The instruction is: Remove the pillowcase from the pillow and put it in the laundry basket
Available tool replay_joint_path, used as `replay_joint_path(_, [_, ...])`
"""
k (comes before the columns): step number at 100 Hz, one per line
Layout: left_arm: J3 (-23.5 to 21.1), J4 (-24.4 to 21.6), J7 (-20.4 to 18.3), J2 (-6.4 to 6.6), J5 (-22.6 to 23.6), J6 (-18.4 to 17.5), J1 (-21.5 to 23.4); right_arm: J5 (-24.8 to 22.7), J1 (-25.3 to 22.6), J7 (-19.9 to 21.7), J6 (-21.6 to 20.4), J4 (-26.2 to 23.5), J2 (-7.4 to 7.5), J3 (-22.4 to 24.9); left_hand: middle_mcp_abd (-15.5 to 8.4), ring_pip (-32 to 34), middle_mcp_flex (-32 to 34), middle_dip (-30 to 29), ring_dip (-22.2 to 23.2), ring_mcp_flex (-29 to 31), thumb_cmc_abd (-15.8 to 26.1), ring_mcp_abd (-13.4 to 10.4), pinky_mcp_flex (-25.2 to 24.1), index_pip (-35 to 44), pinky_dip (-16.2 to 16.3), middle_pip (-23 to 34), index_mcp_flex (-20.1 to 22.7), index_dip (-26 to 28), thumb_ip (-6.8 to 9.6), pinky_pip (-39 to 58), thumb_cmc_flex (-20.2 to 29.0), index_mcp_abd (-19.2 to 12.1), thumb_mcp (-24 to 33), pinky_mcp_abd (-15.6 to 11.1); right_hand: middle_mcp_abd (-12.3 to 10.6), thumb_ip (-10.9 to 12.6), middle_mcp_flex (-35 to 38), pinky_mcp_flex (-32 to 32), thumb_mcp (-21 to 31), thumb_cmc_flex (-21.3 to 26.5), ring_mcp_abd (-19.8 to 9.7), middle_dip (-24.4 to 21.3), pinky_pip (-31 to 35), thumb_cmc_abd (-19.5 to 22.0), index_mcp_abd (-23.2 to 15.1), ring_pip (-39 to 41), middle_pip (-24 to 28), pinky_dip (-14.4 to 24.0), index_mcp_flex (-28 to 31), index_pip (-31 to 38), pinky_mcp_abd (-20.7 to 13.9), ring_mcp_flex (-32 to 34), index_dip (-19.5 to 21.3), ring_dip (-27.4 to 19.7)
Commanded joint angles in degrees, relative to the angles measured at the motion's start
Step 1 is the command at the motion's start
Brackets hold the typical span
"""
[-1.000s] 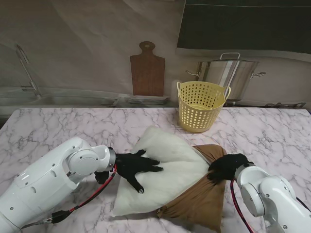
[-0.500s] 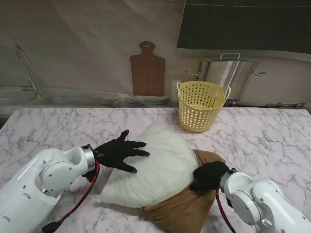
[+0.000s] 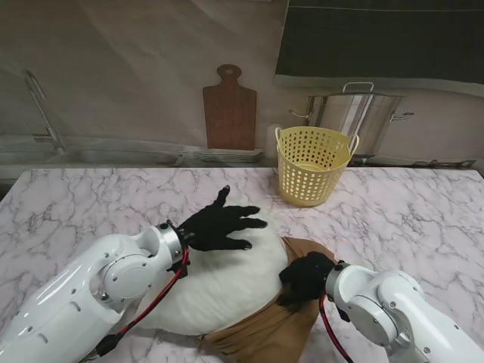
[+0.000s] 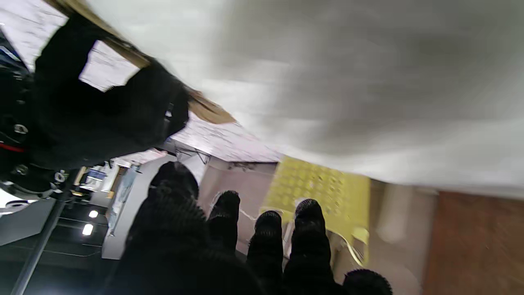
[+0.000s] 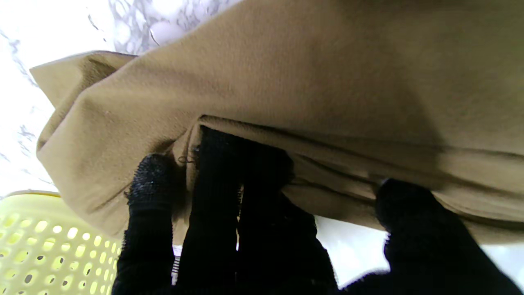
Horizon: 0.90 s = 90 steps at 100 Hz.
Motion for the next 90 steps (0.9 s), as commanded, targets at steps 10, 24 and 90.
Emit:
replay_joint_path(10, [5.7,6.8,-3.9,-0.80,-2.0,1.0,-5.0,-0.7,-0.9,-1.0,-0.5,1.1,-0.33,-0.4,2.4,-0.3,-2.9,0.4,1.1,-1.7,-0.6,1.7,-2.0,-1.0,-2.6,-1.2,-2.6,0.9,-0.22,72.4,-7.3,1.6,-0.1,-0.1,-0.8,-0.4,-0.6,-1.3,-1.9,0.6,2.5,-0.9,-1.0,-2.9,-22.9,-1.7,-1.5,0.0,-4.4,-4.0,0.6,-1.1,-1.0,-0.6])
replay_joint_path(24, [9.7,11.9,-5.7,-0.47,-3.7,1.9,-7.7,-2.8,-1.8,-1.7,1.1,1.5,-0.61,1.1,3.2,-0.5,-3.9,0.3,1.0,-2.7,-3.8,2.2,-2.5,-1.8,-3.3,-2.0,-3.8,0.6,-0.07,71.4,-10.0,2.5,0.2,-0.2,-0.6,-0.3,0.2,-1.4,-1.9,0.8,2.6,-1.1,-1.6,-3.0,-19.0,-1.7,-3.0,0.2,-2.5,-3.6,1.1,-1.0,-1.8,-0.6])
replay_joint_path(90, [11.0,14.6,-13.9,2.18,1.6,-0.2,-8.4,-25.6,-5.4,8.3,15.0,2.8,-3.09,8.2,2.7,-1.0,-6.0,0.2,0.6,-5.2,-11.6,2.5,-3.2,-2.6,-4.1,-3.0,-5.5,-0.3,0.46,69.3,-12.0,1.9,0.9,-0.4,0.3,0.0,2.0,-0.6,-3.0,-2.3,3.5,2.1,-0.9,1.2,-3.3,3.7,2.3,0.4,-5.8,-12.2,1.4,1.7,-7.5,2.4])
